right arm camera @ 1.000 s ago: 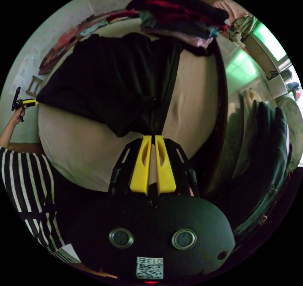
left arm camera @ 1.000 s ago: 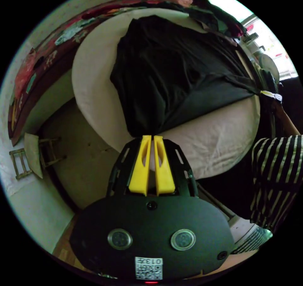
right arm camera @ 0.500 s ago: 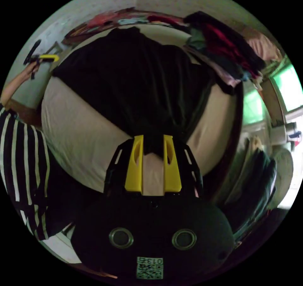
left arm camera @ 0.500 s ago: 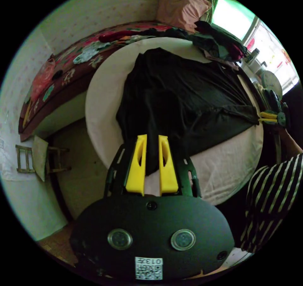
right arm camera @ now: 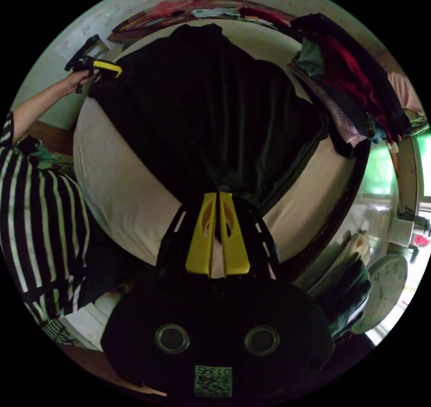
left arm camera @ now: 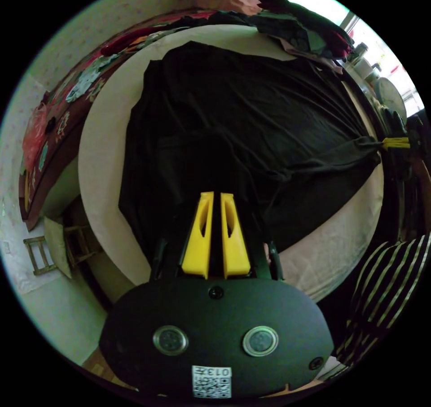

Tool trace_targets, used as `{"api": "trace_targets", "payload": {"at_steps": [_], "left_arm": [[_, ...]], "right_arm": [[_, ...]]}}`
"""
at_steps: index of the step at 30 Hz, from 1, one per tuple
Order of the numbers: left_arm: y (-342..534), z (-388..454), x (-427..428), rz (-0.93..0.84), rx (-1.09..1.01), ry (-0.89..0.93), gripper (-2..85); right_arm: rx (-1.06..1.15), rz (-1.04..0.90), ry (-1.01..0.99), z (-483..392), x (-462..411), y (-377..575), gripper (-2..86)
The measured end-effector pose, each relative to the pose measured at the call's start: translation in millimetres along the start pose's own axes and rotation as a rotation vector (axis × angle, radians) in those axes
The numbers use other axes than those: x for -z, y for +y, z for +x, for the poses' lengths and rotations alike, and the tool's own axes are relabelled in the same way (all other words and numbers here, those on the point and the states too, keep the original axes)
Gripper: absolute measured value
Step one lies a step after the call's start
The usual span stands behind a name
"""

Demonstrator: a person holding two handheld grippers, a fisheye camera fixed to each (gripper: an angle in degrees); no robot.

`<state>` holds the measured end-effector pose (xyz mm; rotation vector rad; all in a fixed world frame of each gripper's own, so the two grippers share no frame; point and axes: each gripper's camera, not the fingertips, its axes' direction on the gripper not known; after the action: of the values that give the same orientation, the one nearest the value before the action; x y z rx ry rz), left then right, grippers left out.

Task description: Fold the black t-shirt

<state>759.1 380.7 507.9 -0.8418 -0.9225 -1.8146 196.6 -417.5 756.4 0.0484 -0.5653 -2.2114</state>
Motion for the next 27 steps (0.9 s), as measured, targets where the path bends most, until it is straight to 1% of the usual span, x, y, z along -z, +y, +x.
{"api": "trace_targets", "payload": {"at_steps": [2, 5, 7, 9, 10, 11, 13, 15, 17, 20, 23, 27], "left_arm": [[-6, 2, -3, -0.012, 0.009, -0.006, 1.3], [-11, 3, 0, 0.014, 0.054, -0.025, 1.0], [-12, 3, 2, 0.03, 0.087, -0.014, 1.0], [-10, 5, 5, 0.037, 0.097, -0.014, 1.4], [-6, 8, 9, 0.049, 0.093, -0.011, 1.7], [-2, 12, 14, 0.07, 0.078, -0.007, 2.2], [6, 21, 19, 0.091, 0.04, 0.003, 3.4], [14, 35, 24, 0.108, -0.023, 0.042, 4.9], [24, 61, 26, 0.112, -0.132, 0.069, 5.6], [27, 92, 19, 0.079, -0.238, 0.02, 5.8], [21, 107, 4, 0.039, -0.252, 0.045, 5.8], [13, 114, -8, 0.02, -0.227, 0.034, 5.6]], "right_arm": [[-0.052, 0.021, -0.025, 19, 5, -6, 1.4], [-0.22, 0.08, -0.018, 52, 6, -12, 2.8], [-0.408, 0.141, -0.032, 79, 0, -7, 4.6], [-0.506, 0.192, -0.064, 92, -1, 7, 6.4], [-0.535, 0.223, -0.047, 92, 1, 19, 6.6], [-0.536, 0.228, -0.04, 91, 2, 25, 6.7], [-0.525, 0.177, -0.032, 82, -3, 50, 7.0], [-0.523, 0.143, -0.075, 72, -12, 71, 7.3], [-0.524, 0.141, -0.099, 59, -21, 89, 7.4], [-0.527, 0.143, -0.094, 40, -33, 105, 7.4], [-0.535, 0.138, -0.092, 32, -40, 103, 7.4], [-0.504, 0.067, -0.016, 23, -53, 92, 7.0]]}}
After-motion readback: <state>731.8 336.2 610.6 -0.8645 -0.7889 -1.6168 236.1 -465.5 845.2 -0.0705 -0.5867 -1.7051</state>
